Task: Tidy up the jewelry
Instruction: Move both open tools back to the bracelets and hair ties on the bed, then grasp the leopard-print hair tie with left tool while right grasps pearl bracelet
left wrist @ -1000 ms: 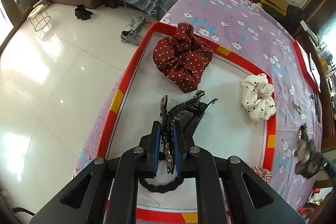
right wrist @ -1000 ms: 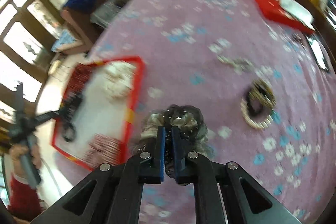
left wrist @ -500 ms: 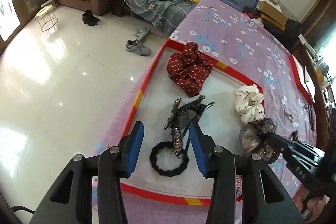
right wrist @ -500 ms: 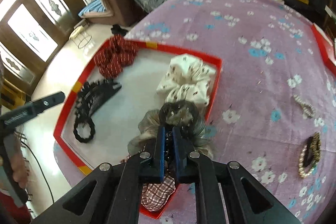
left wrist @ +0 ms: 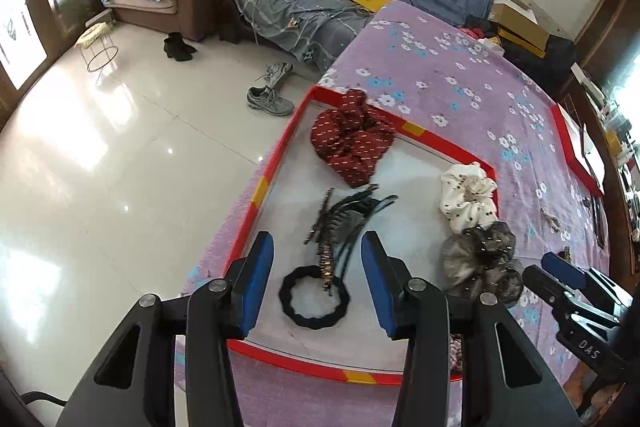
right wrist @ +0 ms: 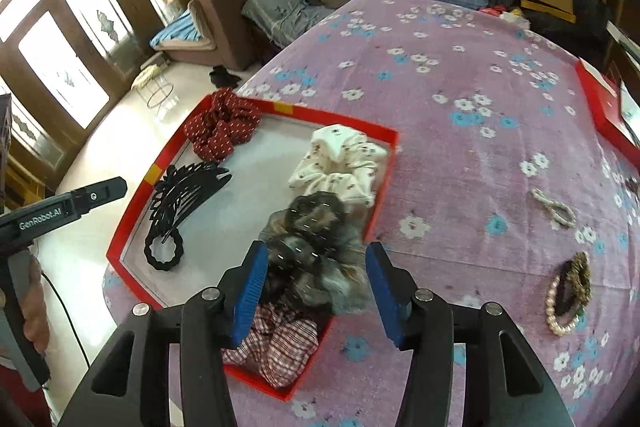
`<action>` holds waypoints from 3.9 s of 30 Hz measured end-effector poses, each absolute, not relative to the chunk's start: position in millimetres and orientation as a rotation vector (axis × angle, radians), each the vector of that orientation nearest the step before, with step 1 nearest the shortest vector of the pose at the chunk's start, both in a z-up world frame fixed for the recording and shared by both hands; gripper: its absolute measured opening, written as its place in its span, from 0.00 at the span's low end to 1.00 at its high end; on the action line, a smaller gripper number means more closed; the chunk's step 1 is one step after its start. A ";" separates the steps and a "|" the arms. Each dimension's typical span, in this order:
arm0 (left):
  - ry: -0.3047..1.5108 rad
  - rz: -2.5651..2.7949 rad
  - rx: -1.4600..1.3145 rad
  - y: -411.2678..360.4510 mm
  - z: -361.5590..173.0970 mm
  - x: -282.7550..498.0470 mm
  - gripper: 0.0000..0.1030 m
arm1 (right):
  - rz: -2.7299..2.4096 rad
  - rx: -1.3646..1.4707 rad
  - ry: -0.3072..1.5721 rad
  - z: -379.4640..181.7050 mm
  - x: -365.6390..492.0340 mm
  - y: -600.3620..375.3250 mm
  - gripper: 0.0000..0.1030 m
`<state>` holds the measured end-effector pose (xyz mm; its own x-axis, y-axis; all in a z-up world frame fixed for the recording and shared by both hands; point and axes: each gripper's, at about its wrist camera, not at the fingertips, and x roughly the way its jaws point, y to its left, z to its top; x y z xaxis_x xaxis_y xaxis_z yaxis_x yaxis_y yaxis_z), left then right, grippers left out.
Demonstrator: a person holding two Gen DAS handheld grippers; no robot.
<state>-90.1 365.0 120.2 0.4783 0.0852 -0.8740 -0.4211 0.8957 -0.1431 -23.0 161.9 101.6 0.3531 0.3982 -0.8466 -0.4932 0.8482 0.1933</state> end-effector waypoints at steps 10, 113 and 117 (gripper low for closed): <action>1.030 0.282 -0.274 313.1 137.3 -81.0 0.47 | 0.453 0.069 1.046 109.9 -27.7 65.6 0.54; 1.198 -0.206 -0.533 84.1 43.4 28.3 0.04 | 0.278 0.126 1.139 34.1 39.2 -116.6 0.12; 1.166 -0.258 -0.508 75.5 69.8 14.6 0.04 | 0.234 0.151 1.088 60.7 31.1 -138.2 0.12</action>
